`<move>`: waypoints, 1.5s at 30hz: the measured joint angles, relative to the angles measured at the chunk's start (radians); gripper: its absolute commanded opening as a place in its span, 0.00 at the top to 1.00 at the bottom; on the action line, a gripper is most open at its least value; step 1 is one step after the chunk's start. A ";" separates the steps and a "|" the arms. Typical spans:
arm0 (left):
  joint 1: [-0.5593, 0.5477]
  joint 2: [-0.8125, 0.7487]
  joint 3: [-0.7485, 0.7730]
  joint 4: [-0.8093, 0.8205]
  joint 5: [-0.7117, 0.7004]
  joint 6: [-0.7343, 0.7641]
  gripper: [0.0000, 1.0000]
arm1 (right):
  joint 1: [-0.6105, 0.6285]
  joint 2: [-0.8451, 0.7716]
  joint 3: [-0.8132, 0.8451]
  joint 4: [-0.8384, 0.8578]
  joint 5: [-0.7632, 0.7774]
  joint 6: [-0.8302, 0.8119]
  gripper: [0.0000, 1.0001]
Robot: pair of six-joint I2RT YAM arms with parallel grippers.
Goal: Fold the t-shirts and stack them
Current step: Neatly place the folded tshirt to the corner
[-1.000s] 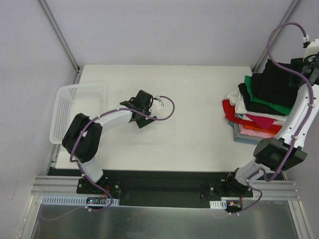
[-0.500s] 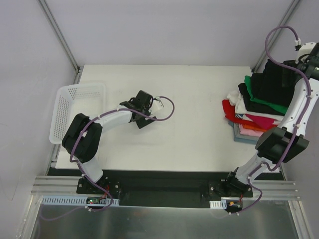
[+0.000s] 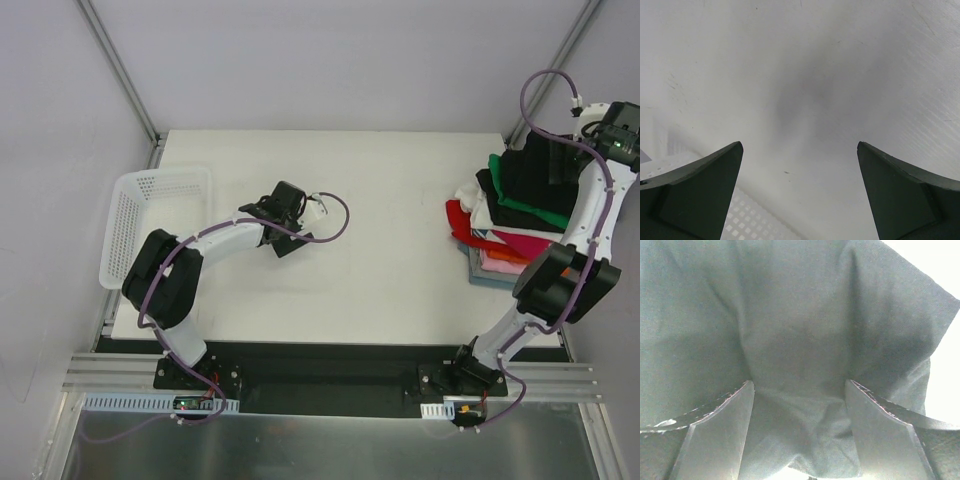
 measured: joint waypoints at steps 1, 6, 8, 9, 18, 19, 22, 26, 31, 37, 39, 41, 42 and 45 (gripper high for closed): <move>0.000 -0.003 0.000 0.000 -0.003 0.000 0.01 | 0.002 -0.013 -0.012 0.002 -0.003 0.000 0.23; 0.000 -0.006 0.000 0.004 -0.012 0.000 0.01 | 0.028 -0.114 -0.057 -0.018 -0.017 0.000 0.22; 0.000 -0.011 0.000 0.005 -0.013 -0.001 0.01 | 0.050 -0.165 -0.059 -0.034 -0.025 0.001 0.21; 0.000 -0.015 0.000 0.006 -0.014 -0.002 0.01 | 0.062 -0.190 -0.060 -0.036 -0.027 0.001 0.21; 0.008 -0.081 0.013 0.042 -0.045 -0.049 0.01 | 0.224 -0.441 -0.138 -0.056 -0.045 0.033 0.00; 0.010 -0.081 0.022 0.044 -0.052 -0.063 0.01 | 0.248 -0.462 -0.159 -0.058 -0.053 0.042 0.00; 0.026 -0.081 0.061 0.043 -0.095 -0.110 0.01 | 0.310 -0.521 -0.253 -0.054 -0.085 0.081 0.00; 0.058 -0.081 0.116 0.058 -0.153 -0.179 0.01 | 0.377 -0.566 -0.391 -0.043 -0.128 0.134 0.00; 0.109 -0.105 0.129 0.071 -0.174 -0.269 0.01 | 0.456 -0.563 -0.486 -0.034 -0.175 0.180 0.00; 0.165 -0.206 0.123 0.076 -0.165 -0.349 0.01 | 0.521 -0.513 -0.490 -0.013 -0.193 0.204 0.00; 0.179 -0.248 0.105 0.087 -0.161 -0.364 0.01 | 0.553 -0.491 -0.503 0.003 -0.187 0.210 0.00; 0.193 -0.297 0.069 0.108 -0.148 -0.375 0.01 | 0.575 -0.478 -0.523 0.018 -0.183 0.218 0.00; 0.199 -0.321 0.047 0.121 -0.144 -0.378 0.01 | 0.585 -0.472 -0.534 0.023 -0.183 0.222 0.00; 0.208 -0.380 -0.011 0.148 -0.136 -0.390 0.00 | 0.593 -0.455 -0.555 0.033 -0.177 0.229 0.00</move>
